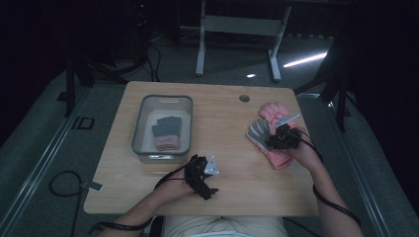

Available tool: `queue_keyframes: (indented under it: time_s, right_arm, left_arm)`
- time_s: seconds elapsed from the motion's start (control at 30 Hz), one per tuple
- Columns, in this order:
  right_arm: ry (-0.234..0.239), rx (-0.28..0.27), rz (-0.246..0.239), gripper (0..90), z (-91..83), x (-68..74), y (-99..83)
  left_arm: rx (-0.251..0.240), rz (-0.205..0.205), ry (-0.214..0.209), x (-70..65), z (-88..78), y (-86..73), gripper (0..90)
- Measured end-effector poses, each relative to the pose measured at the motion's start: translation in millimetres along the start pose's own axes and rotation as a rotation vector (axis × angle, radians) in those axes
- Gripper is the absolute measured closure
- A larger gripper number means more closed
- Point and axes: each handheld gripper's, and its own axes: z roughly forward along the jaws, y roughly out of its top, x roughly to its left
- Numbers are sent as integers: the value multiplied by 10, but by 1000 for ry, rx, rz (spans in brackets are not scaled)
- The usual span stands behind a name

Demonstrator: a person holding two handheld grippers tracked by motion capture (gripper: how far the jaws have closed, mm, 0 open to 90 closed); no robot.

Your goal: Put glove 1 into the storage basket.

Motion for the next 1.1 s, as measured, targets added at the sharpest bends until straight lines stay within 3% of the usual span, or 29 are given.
queue_keyframes:
  time_s: [0.1,0.27,0.47,0.57,0.67,0.83,0.93,1.0,1.1]
  right_arm:
    - [-7,22,18,671,94,-38,-43]
    - [-6,72,15,723,212,17,-40]
    - [-8,80,87,833,213,25,-25]
    - [-7,40,127,872,124,27,-6]
    - [-5,-6,152,877,-12,106,44]
    - [16,-121,236,880,-311,324,224]
    - [-28,-187,257,881,-471,513,365]
    - [-48,-216,262,881,-525,614,453]
    - [-38,-255,319,882,-538,708,554]
  left_arm:
    - [-5,-2,9,-19,10,-33,40]
    - [-36,-20,5,-40,19,-79,40]
    - [-63,-37,-5,-62,33,-113,40]
    - [-54,-5,14,-76,30,-123,46]
    - [-69,-17,7,-70,9,-141,46]
    - [-94,-25,10,-68,-9,-180,46]
    - [-113,-13,21,-86,-25,-203,46]
    - [-119,-10,26,-90,-34,-211,46]
    - [-134,-6,31,-91,-53,-214,46]
